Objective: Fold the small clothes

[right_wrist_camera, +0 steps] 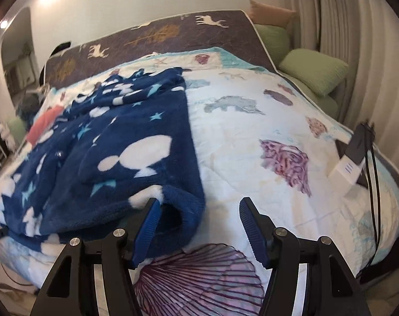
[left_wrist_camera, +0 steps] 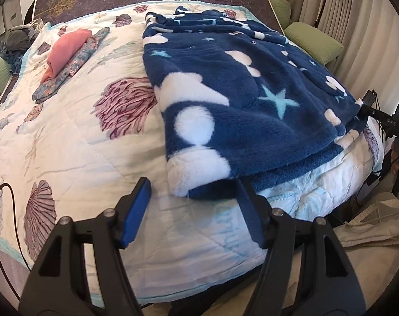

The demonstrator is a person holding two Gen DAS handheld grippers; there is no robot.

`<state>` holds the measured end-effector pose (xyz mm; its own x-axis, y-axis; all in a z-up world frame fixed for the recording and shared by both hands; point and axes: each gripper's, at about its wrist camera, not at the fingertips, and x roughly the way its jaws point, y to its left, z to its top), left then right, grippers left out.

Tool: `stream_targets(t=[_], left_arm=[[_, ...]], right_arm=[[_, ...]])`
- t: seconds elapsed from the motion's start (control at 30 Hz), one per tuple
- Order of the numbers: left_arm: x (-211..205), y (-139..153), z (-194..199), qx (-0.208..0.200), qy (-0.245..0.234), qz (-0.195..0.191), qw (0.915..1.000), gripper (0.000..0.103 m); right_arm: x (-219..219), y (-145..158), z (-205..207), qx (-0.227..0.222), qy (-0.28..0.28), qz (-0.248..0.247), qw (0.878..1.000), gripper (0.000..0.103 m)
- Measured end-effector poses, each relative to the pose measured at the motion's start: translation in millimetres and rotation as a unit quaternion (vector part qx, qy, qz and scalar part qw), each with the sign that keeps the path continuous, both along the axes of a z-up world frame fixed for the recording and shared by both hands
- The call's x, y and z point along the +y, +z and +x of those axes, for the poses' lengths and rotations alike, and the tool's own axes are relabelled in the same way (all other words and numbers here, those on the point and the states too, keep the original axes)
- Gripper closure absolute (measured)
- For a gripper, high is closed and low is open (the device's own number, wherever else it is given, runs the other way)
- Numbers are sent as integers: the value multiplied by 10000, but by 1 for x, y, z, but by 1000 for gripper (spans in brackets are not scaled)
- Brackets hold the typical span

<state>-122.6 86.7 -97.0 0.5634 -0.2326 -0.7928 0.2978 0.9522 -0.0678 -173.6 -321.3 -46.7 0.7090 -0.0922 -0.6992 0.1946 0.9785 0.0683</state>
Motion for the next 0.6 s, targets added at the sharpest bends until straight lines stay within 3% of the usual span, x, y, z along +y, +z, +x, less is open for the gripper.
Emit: stream_targets(t=[0.13,0.27,0.33,0.37,0.4,0.47,0.6], left_arm=[[1,1,5,-36,119,21,9999,35],[-5,0,13,-43,246,36,9997,35],[-6,0,12,-60,257,61,9996,35],[-5,1,11,-59,264,45,9996,35],[-3,1,10,-53,273,26,9996,35],[0,1,6,-38,303,-18,9995,35],[-1,0,3,-20,237,65,9997,35]], right_arm=[[23,-5,-4,194,567,-687,9958,40],[65,-16,7,126,985,-1939,9760,40],[78,-17,14,-51,1017,-2347,9667,47],[77,-17,17,-23,1024,-2316,9674,83],[71,-16,21,114,1022,-2032,9737,95],[48,-8,15,0,898,-1380,9863,96],[5,-3,0,72,434,-942,9946,96]])
